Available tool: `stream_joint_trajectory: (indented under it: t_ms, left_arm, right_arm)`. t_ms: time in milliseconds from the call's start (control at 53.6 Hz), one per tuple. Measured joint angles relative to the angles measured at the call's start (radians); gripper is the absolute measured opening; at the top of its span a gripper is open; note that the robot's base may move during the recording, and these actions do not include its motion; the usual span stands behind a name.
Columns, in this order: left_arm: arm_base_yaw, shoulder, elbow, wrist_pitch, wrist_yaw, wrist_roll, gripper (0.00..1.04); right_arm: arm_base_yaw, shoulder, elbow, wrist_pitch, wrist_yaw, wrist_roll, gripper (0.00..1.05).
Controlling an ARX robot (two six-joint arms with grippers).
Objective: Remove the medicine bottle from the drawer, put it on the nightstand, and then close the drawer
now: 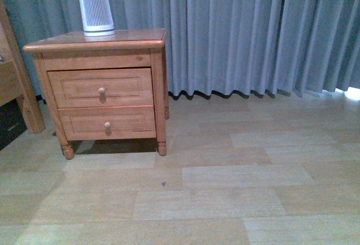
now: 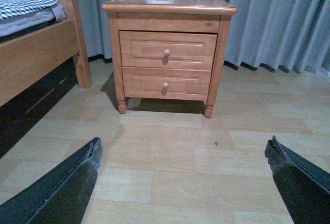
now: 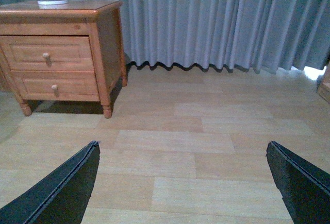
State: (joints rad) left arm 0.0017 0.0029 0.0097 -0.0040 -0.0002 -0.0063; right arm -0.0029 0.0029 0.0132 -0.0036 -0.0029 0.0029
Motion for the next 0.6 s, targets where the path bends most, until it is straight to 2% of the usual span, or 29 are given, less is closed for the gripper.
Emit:
stream_joint_trajectory:
  t_ms: [597]
  left_arm:
    - [0.000,0.000,0.000,0.000,0.000,0.000,0.98]
  right_arm:
    - [0.000,0.000,0.000,0.000,0.000,0.000,0.98]
